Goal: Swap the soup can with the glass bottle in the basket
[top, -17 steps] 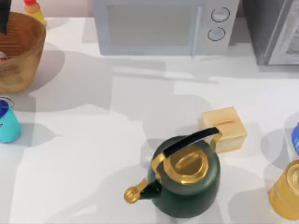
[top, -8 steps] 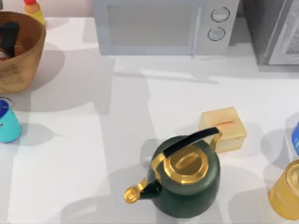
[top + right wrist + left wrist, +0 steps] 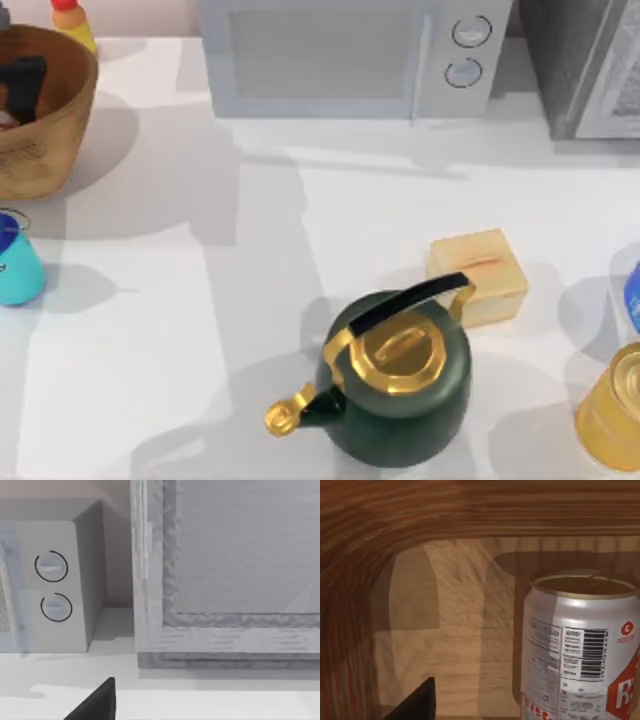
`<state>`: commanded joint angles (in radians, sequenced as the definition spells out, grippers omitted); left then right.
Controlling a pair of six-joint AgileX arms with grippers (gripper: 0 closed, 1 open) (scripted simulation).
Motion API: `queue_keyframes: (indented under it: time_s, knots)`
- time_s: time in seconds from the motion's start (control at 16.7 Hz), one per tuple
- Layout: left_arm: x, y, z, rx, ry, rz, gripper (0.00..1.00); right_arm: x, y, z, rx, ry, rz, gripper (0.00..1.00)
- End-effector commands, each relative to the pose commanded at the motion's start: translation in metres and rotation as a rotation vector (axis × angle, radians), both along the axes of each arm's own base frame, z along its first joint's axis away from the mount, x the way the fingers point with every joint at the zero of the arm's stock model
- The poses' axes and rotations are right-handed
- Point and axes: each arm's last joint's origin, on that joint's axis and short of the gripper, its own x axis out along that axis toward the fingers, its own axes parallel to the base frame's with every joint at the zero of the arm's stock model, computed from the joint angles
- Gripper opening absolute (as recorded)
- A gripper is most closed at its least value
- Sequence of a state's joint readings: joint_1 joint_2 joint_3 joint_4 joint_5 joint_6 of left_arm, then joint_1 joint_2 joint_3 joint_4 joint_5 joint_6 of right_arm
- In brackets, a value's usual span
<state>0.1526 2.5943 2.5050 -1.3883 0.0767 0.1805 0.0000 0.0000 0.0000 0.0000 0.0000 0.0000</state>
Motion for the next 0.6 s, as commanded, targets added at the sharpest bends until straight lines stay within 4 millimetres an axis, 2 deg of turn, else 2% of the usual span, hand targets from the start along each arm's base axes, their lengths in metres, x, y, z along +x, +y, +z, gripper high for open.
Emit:
queue_keyframes:
  time_s: [0.3, 0.6]
  knots:
    - [0.003, -0.001, -0.039, 0.000, 0.000, -0.001, 1.00, 0.000, 0.000, 0.000, 0.000, 0.000, 0.000, 1.00]
    - [0.003, -0.001, -0.043, 0.000, 0.000, -0.001, 1.00, 0.000, 0.000, 0.000, 0.000, 0.000, 0.000, 1.00]
